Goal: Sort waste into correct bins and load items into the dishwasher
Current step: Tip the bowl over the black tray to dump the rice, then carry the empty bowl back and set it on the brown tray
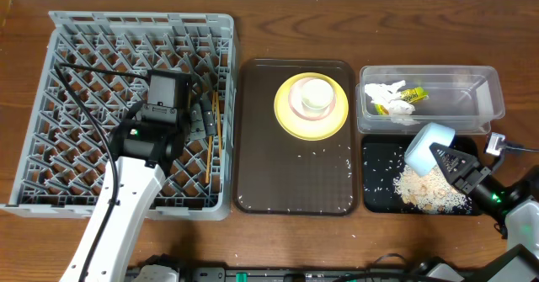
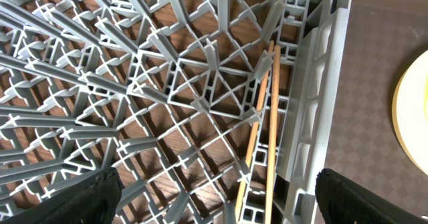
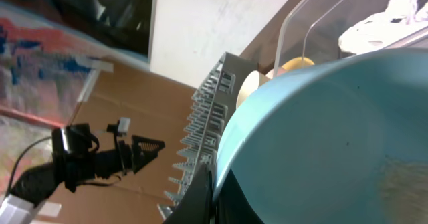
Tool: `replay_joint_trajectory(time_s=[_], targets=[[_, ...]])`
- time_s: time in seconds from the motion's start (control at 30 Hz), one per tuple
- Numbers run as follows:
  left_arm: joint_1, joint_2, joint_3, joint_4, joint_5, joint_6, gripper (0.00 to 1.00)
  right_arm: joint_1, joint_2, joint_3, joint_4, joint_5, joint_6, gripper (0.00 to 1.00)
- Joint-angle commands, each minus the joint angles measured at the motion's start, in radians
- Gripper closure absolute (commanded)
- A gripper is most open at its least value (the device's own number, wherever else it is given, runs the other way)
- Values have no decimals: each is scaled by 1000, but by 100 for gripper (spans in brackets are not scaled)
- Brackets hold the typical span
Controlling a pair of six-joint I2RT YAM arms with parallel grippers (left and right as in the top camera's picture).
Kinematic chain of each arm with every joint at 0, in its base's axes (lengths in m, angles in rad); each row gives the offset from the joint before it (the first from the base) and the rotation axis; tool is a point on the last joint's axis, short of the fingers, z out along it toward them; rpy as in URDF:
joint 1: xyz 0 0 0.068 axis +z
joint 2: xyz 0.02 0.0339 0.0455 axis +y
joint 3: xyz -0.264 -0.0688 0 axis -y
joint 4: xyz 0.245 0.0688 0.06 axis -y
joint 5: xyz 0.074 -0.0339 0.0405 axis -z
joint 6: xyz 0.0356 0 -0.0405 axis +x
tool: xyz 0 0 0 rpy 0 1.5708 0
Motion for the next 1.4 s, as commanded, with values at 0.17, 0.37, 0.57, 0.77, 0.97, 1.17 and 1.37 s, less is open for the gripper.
replay_joint_trajectory(time_s=[0.17,0.37,0.57,0.77,0.97,1.17,1.37], targets=[[6,2,0,0,-5,-2,7,-23,-4,-2,21,-40,213,99],[6,2,0,0,-5,-2,7,-19,-4,-2,17,-41,270,99],[6,2,0,0,-5,-2,7,-11,-4,-2,1,-40,307,99],[6,2,0,0,-5,-2,7,-8,-11,27,53,-41,353,99],[6,2,0,0,-5,-2,7,31,-111,135,51,69,454,99],[6,2,0,0,-5,-2,7,330,-280,342,-77,543,480,99],[6,2,0,0,-5,-2,7,853,-342,429,-82,990,479,99]])
